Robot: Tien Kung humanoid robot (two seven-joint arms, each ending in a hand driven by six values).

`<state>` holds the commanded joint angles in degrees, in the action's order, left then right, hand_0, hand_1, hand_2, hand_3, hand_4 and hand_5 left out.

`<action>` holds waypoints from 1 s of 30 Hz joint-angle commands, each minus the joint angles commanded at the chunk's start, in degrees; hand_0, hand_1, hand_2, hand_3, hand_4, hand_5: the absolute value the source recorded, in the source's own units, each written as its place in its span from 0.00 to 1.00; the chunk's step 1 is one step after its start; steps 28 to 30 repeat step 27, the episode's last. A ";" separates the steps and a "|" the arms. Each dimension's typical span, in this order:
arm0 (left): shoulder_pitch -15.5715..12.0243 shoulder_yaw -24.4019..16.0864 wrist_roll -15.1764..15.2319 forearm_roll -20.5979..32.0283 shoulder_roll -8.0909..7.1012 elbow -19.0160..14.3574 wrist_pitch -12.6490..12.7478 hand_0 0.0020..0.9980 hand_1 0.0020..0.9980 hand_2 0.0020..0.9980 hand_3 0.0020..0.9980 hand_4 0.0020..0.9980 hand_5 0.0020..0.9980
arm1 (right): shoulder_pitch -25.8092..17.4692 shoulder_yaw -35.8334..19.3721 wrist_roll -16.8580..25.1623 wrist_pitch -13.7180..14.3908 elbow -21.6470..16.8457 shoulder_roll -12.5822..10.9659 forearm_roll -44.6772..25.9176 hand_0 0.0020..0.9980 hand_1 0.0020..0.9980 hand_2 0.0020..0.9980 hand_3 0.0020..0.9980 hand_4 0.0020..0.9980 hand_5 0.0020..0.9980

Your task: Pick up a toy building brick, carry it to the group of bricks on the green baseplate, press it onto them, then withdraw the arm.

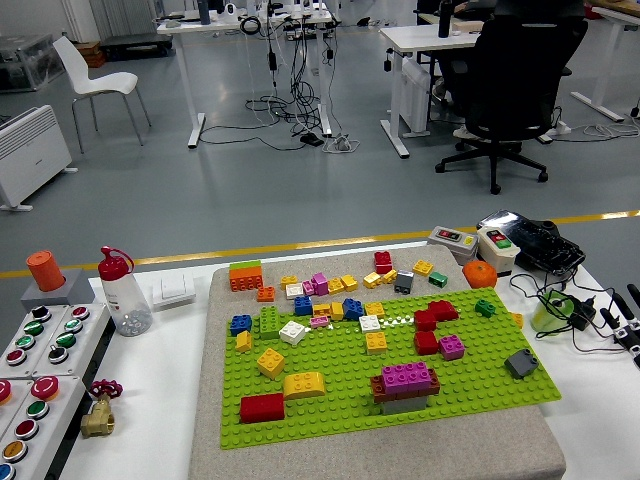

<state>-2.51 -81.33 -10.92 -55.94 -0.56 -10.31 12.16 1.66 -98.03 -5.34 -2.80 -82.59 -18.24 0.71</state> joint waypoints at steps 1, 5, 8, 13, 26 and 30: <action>0.04 -0.09 0.03 -0.01 0.04 0.00 0.04 0.71 0.74 0.80 0.67 0.44 1.00 | 0.02 -0.01 0.00 0.01 0.01 -0.01 0.00 0.85 0.80 0.81 0.73 0.46 0.59; 0.15 -0.45 -0.02 0.02 0.25 0.00 0.18 0.71 0.74 0.80 0.67 0.44 1.00 | 0.13 0.05 -0.01 0.02 0.07 0.02 0.22 0.85 0.80 0.81 0.73 0.46 0.59; 0.16 -0.65 -0.13 -0.05 0.39 0.00 0.23 0.71 0.74 0.80 0.67 0.43 1.00 | 0.18 0.11 -0.05 0.00 0.11 0.00 0.32 0.87 0.80 0.81 0.73 0.46 0.59; 0.18 -0.81 -0.22 -0.03 0.56 0.00 0.27 0.71 0.74 0.80 0.67 0.43 1.00 | 0.32 0.31 0.00 -0.07 0.15 0.02 0.67 0.97 0.86 0.86 0.78 0.50 0.62; -0.02 -0.10 0.42 1.19 0.56 0.00 0.21 0.71 0.74 0.80 0.66 0.42 1.00 | 0.76 1.07 -3.85 -2.35 -0.07 -0.21 6.82 1.00 0.92 0.95 0.88 0.70 0.90; -0.02 -0.07 0.45 1.23 0.56 0.00 0.21 0.71 0.74 0.80 0.66 0.42 1.00 | 0.76 1.12 -3.95 -2.39 -0.08 -0.20 7.01 1.00 0.92 0.95 0.88 0.70 0.90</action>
